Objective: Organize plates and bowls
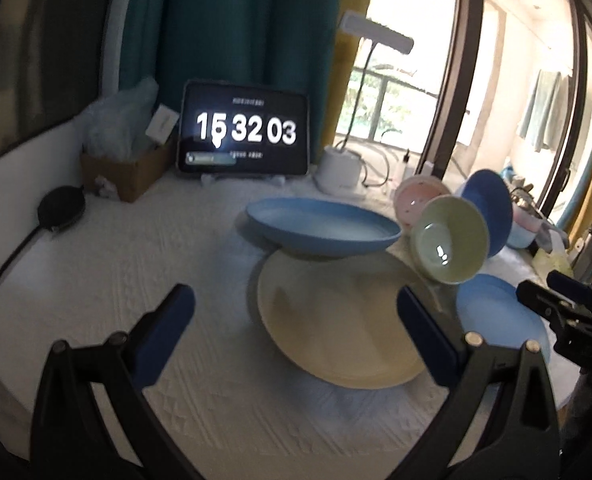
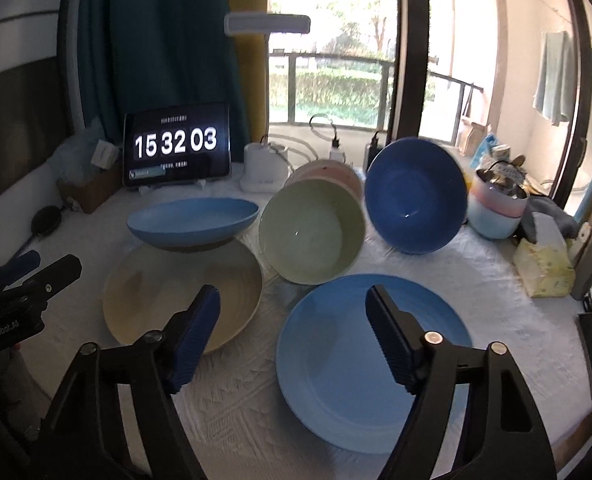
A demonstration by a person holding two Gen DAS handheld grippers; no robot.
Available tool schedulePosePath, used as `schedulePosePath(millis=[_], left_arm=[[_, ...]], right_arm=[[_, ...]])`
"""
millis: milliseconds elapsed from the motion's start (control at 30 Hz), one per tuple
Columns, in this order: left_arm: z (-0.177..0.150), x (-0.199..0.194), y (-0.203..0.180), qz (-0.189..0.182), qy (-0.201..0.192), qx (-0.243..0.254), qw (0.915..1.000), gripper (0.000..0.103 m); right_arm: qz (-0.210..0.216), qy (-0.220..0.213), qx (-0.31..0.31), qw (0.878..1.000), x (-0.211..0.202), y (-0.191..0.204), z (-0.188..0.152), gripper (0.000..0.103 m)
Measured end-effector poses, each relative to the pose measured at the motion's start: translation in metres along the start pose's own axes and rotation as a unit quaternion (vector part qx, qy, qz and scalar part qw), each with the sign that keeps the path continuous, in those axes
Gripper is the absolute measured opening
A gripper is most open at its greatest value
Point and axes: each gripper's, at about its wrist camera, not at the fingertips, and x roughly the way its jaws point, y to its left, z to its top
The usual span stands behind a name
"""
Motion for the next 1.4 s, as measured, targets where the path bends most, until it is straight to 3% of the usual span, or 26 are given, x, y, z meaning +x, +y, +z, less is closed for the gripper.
schedulePosePath(millis=[167,300,733,1200,1267,1400], left_arm=[[0.000,0.028,0.007,0.003,0.035,-0.007,0.9993,0.101],[0.000,0.051,0.012,0.008,0.069,-0.015,0.9975,0.088],[-0.001,0.097,0.018,0.021,0.138,-0.018,0.9901,0.057],[-0.004,0.109,0.016,0.024,0.155,-0.014,0.9875,0.038],[-0.004,0.109,0.016,0.024,0.154,-0.012,0.9877,0.033],[-0.007,0.107,0.012,0.022,0.154,-0.003,0.9879,0.025]], right_arm=[[0.013,0.033,-0.004,0.999,0.031,0.008,0.001,0.058],[0.027,0.056,-0.004,0.998,0.053,0.010,0.003,0.048],[0.055,0.113,0.017,0.992,0.104,0.014,0.009,0.035],[0.058,0.166,0.024,0.984,0.133,0.022,0.004,0.030],[0.060,0.168,0.019,0.984,0.132,0.026,0.002,0.021],[0.061,0.165,0.016,0.984,0.132,0.028,-0.001,0.019]])
